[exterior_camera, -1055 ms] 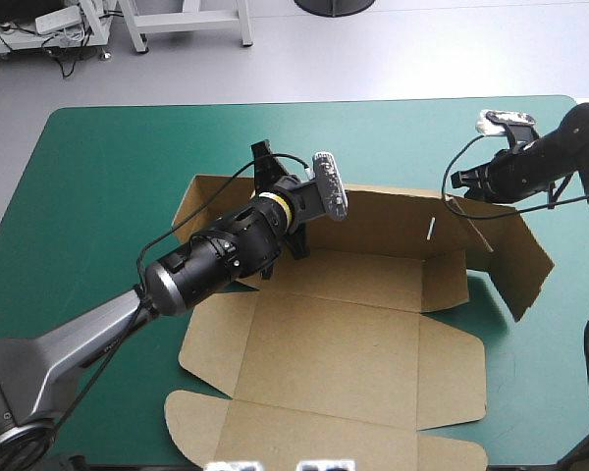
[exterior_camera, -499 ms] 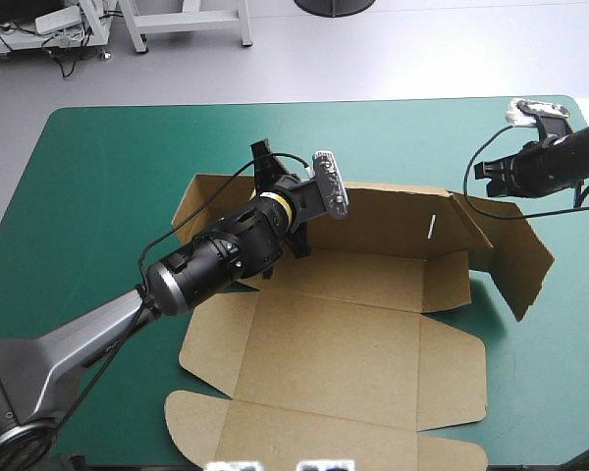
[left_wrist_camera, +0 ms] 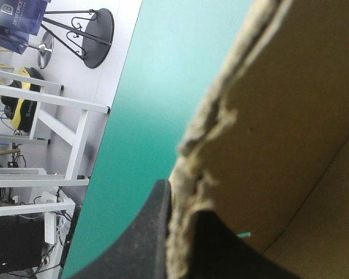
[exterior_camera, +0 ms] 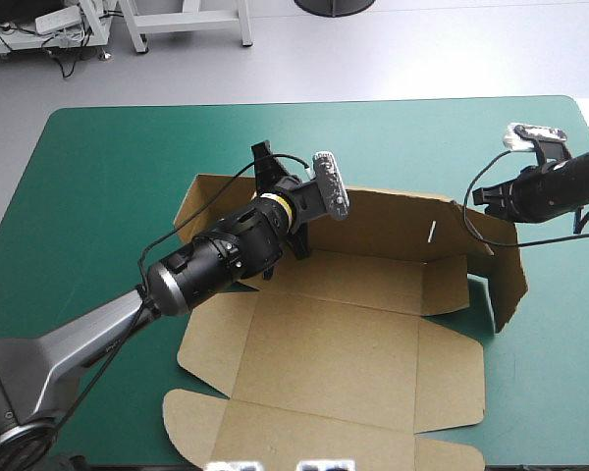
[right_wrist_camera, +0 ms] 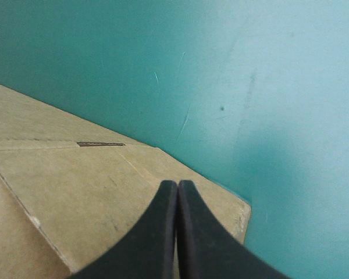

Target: Fold the box

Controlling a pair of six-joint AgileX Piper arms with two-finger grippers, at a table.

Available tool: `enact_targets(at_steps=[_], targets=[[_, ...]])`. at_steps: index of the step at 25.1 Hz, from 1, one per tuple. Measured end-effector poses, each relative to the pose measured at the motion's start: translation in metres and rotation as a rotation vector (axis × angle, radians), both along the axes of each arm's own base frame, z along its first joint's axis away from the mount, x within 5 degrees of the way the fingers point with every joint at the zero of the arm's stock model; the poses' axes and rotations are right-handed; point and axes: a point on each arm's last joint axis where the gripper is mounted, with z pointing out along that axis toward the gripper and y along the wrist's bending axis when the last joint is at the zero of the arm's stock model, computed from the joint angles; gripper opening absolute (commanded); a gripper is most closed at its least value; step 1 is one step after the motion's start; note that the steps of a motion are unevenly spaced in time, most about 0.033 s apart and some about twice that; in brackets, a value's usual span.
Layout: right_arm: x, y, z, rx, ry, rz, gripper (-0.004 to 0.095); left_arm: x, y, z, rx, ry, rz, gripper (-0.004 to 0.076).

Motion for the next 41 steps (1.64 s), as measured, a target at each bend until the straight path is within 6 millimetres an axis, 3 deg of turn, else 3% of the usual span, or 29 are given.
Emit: enact_targets(at_steps=[5, 13, 19, 29, 37, 41], targets=[[-0.013, 0.003, -0.005, -0.001, 0.002, 0.005, -0.0018, 0.000, 0.000, 0.000, -0.005, 0.004, -0.001, -0.0010], [-0.042, 0.012, -0.031, 0.049, 0.097, 0.037, -0.0018, -0.001, 0.000, 0.000, 0.000, 0.007, 0.003, -0.0010], [-0.041, 0.022, -0.023, 0.167, 0.044, 0.061, -0.0018, 0.000, 0.000, 0.000, 0.003, 0.005, 0.005, -0.0010], [-0.041, 0.024, -0.021, 0.152, -0.010, 0.139, -0.0018, 0.000, 0.000, -0.001, 0.007, 0.007, 0.001, -0.0010], [-0.054, 0.027, -0.004, 0.118, -0.093, 0.179, -0.0017, -0.001, 0.000, -0.001, 0.055, -0.007, -0.030, -0.0010], [-0.057, 0.027, -0.005, 0.115, -0.097, 0.187, -0.0017, -0.001, 0.000, -0.001, 0.071, -0.012, -0.042, -0.0010]])
